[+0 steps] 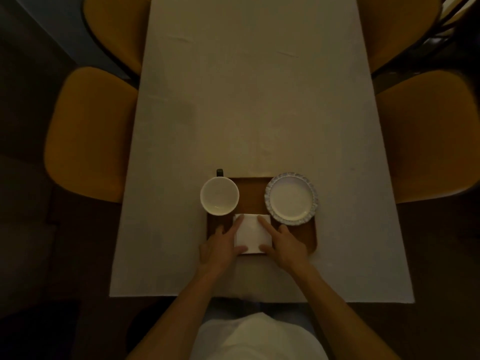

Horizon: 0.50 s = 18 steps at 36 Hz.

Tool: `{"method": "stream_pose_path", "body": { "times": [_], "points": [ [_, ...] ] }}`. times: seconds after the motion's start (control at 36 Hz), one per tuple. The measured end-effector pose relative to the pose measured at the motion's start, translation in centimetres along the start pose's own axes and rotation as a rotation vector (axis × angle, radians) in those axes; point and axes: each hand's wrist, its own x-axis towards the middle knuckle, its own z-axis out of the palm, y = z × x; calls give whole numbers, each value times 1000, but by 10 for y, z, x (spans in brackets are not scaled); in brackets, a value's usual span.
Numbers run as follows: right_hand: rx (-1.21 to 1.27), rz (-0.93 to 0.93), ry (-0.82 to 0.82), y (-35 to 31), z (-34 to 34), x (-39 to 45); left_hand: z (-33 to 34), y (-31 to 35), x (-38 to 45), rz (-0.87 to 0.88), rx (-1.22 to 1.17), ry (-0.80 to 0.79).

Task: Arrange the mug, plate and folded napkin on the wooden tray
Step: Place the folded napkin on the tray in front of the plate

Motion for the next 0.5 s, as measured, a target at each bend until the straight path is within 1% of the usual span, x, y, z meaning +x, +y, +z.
{"method": "stream_pose_path", "body": {
  "times": [0.08,0.19,0.33,0.5],
  "points": [
    [-27,7,-4,2,-5,0,-5,-1,3,18,-9,-3],
    [5,1,-22,5,-10,-2,-7,0,0,8,11,-7],
    [-2,10,-29,7,-14,-5,-7,0,-6,-1,-57,7],
    [89,10,-73,5,-21,-5,-11,-2,-10,41,-140,21]
  ]
}}
